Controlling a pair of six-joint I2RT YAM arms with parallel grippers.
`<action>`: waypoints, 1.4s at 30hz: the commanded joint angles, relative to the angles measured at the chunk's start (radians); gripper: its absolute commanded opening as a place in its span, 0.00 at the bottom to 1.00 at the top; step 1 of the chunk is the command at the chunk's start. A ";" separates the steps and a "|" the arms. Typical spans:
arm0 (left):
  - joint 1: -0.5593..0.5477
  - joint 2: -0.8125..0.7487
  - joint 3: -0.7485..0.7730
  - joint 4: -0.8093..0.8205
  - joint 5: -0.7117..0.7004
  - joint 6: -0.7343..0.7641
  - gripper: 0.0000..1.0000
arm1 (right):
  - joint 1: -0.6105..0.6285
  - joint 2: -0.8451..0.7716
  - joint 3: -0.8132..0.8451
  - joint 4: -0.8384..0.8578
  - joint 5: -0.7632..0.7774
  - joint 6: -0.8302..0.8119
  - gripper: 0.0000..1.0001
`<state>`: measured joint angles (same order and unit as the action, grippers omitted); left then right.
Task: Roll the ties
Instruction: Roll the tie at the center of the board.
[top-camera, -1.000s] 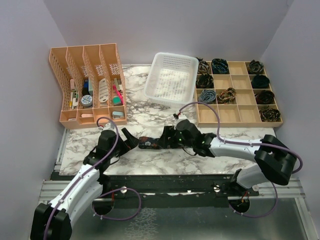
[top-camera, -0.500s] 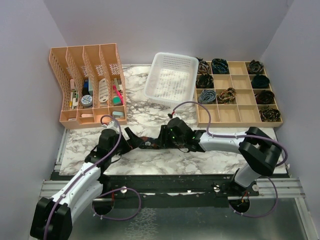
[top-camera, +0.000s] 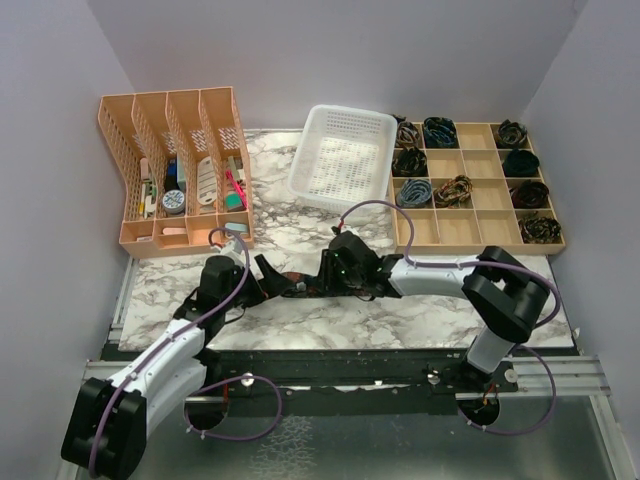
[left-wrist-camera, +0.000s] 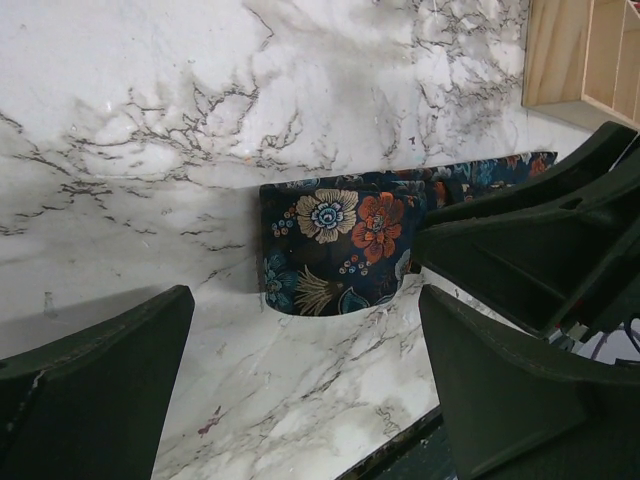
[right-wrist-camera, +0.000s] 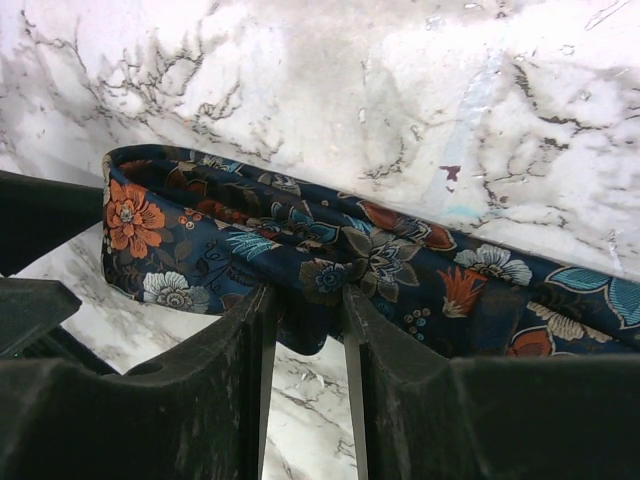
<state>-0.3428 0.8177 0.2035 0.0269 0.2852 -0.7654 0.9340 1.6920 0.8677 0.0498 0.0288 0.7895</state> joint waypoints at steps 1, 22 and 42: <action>-0.003 0.022 -0.022 0.099 0.045 0.000 0.95 | -0.021 0.030 -0.012 0.012 -0.021 -0.024 0.36; -0.005 0.203 -0.033 0.250 0.105 -0.031 0.77 | -0.050 0.056 -0.037 0.019 -0.081 -0.037 0.33; -0.021 0.345 -0.003 0.301 0.119 -0.044 0.63 | -0.053 0.071 -0.023 0.015 -0.102 -0.039 0.32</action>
<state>-0.3511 1.1450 0.2008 0.3553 0.4011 -0.8196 0.8879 1.7245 0.8516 0.0921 -0.0711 0.7658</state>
